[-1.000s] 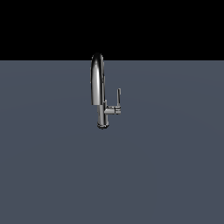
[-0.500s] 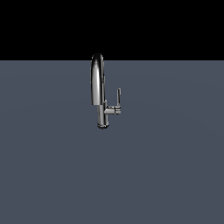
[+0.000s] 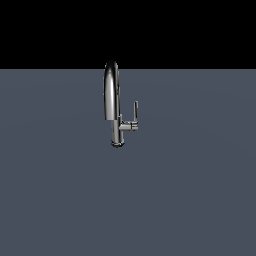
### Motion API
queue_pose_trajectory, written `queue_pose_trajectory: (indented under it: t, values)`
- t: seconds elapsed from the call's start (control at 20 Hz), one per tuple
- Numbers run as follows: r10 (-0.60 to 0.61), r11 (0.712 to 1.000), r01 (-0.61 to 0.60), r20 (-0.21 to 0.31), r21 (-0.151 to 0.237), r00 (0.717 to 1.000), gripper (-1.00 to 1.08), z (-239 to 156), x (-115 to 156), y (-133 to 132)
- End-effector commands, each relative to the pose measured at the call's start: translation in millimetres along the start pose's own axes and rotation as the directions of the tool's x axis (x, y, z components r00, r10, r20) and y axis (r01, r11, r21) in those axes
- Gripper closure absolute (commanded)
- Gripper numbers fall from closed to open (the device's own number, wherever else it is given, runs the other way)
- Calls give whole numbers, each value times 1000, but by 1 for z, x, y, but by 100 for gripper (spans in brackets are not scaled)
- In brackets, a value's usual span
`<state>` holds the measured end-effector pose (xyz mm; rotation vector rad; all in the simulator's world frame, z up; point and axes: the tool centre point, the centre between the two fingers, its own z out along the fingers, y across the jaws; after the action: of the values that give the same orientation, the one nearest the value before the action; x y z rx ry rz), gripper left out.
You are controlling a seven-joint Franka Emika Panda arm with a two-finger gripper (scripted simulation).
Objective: Turn on the faucet by rotating a designated handle.
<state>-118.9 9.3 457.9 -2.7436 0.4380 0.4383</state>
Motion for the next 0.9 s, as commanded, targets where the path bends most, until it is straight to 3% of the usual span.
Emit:
queue_pose_trajectory:
  t: [0.0, 0.45, 0.85]
  values:
    - [37, 999, -39, 38, 36, 999, 108, 2, 16, -1]
    - [158, 970, -188, 187, 153, 970, 108, 15, 74, -1]
    - [247, 911, -336, 335, 240, 909, 108, 35, 126, 4]
